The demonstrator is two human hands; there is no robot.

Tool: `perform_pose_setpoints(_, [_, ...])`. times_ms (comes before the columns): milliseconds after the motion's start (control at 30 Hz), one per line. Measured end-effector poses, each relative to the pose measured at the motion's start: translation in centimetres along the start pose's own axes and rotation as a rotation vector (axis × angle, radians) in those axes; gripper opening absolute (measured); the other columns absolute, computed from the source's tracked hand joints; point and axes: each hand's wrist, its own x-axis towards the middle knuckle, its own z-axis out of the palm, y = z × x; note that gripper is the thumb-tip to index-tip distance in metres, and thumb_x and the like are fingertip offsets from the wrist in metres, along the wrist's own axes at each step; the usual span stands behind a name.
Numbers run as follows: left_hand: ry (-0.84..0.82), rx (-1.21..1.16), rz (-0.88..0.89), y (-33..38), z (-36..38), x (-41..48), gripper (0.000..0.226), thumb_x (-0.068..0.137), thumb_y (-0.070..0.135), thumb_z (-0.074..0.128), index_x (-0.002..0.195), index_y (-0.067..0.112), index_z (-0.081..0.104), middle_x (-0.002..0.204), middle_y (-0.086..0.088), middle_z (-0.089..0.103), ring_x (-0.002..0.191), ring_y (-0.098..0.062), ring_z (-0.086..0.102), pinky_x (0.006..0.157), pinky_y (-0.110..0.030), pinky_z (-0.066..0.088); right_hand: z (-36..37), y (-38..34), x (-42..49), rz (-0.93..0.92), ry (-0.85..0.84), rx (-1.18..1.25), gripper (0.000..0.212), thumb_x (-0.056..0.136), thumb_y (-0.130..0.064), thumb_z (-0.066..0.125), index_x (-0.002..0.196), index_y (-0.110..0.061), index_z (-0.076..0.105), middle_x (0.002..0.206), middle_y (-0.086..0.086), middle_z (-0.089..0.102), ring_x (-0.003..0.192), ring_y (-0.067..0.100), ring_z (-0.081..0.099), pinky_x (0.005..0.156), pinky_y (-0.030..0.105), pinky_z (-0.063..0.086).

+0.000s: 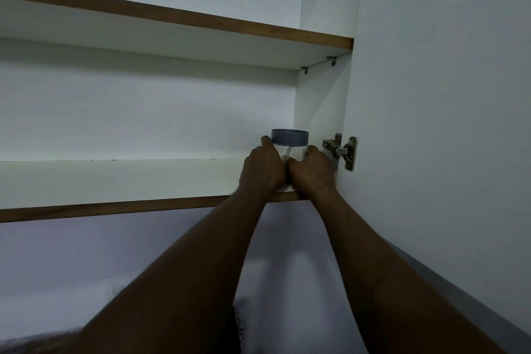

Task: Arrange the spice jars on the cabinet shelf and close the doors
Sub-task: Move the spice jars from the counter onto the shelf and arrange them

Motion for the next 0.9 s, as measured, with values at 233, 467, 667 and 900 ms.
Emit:
perform_pose_setpoints(233, [-0.083,0.026,-0.050,0.7,0.8,0.2,0.043,0.096,0.028,0.060,0.128,0.006,0.041,0.115,-0.019,0.064,0.105,-0.037,0.063,0.082,-0.044,0.051,0.2,0.0,0.1,0.043,0.026,-0.017,0.039,0.094,-0.033,0.062,0.122,-0.006,0.061,0.113,0.011,0.068,0.104,0.028,0.067,0.087,0.041,0.058])
perform_pose_setpoints(467, [-0.048,0.036,-0.128,1.0,-1.2,-2.3,0.045,0.092,0.037,0.065,0.120,0.006,0.046,0.115,-0.018,0.064,0.104,-0.036,0.063,0.075,-0.041,0.050,-0.7,-0.8,-3.5,0.019,0.077,-0.021,0.044,0.094,-0.029,0.060,0.126,0.001,0.055,0.123,0.016,0.064,0.112,0.033,0.064,0.092,0.046,0.056])
perform_pose_setpoints(667, [0.195,-0.334,0.255,-0.6,-2.1,-12.0,0.028,0.088,0.014,0.074,0.114,0.015,0.064,0.103,0.003,0.071,0.091,-0.009,0.069,0.081,-0.032,0.059,-0.4,0.2,-13.6,-0.213,0.225,0.275,0.025,0.099,-0.022,0.055,0.118,-0.015,0.071,0.108,-0.005,0.072,0.096,0.006,0.068,0.085,0.031,0.058])
perform_pose_setpoints(900, [0.107,-0.493,0.057,-8.7,-0.5,-27.3,0.022,0.089,0.007,0.072,0.106,0.018,0.063,0.099,0.008,0.070,0.088,0.004,0.066,0.075,-0.007,0.046,3.4,5.1,-27.3,-0.201,-0.060,0.193,0.030,0.092,-0.028,0.056,0.110,-0.011,0.072,0.104,0.001,0.073,0.095,0.016,0.070,0.079,0.042,0.059])
